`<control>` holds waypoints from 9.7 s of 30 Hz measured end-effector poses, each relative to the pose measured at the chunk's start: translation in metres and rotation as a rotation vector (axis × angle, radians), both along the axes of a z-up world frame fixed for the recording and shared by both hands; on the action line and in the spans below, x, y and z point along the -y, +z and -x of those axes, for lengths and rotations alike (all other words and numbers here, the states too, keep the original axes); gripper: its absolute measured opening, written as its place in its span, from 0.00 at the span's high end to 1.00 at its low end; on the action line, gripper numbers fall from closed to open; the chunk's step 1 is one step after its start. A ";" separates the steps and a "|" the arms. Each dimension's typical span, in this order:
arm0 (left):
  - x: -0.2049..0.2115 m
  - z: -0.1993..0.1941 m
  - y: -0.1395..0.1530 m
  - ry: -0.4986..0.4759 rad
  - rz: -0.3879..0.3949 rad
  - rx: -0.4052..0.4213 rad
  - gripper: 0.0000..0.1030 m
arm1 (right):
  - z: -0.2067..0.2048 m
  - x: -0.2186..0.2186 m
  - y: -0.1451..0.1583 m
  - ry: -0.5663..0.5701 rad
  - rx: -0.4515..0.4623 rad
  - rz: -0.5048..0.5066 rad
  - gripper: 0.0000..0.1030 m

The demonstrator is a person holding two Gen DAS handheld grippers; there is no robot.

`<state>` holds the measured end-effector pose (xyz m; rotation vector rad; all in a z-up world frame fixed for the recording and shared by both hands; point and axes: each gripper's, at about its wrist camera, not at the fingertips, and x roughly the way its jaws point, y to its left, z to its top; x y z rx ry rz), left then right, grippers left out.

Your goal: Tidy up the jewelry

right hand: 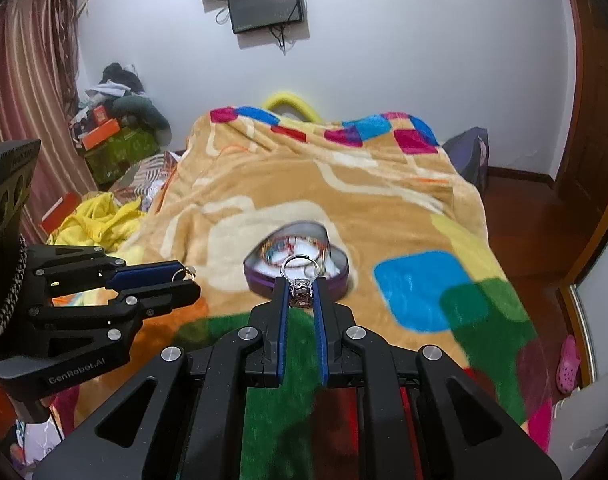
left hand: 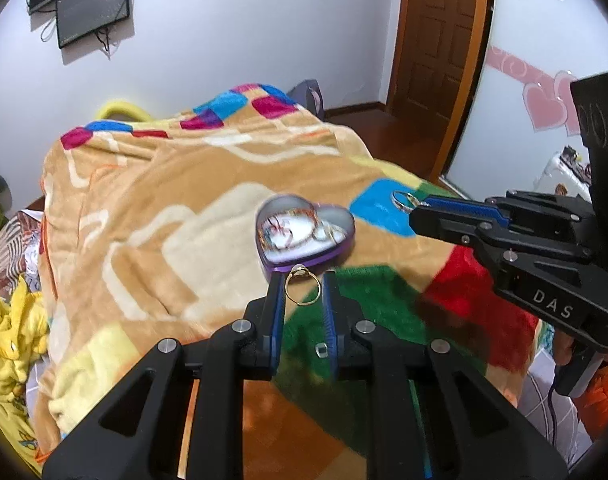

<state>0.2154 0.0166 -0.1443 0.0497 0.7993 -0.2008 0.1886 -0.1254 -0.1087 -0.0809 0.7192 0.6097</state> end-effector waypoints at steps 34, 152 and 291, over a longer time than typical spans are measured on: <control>-0.016 -0.080 -0.033 -0.006 0.078 -0.064 0.83 | -0.071 -0.039 -0.037 0.060 -0.080 0.056 0.90; 0.001 0.000 -0.078 -0.013 0.089 -0.217 0.92 | 0.002 -0.011 -0.048 0.062 -0.102 0.087 0.88; -0.009 0.191 0.162 0.257 0.057 0.663 0.06 | 0.162 0.039 0.163 -0.233 0.601 -0.140 0.05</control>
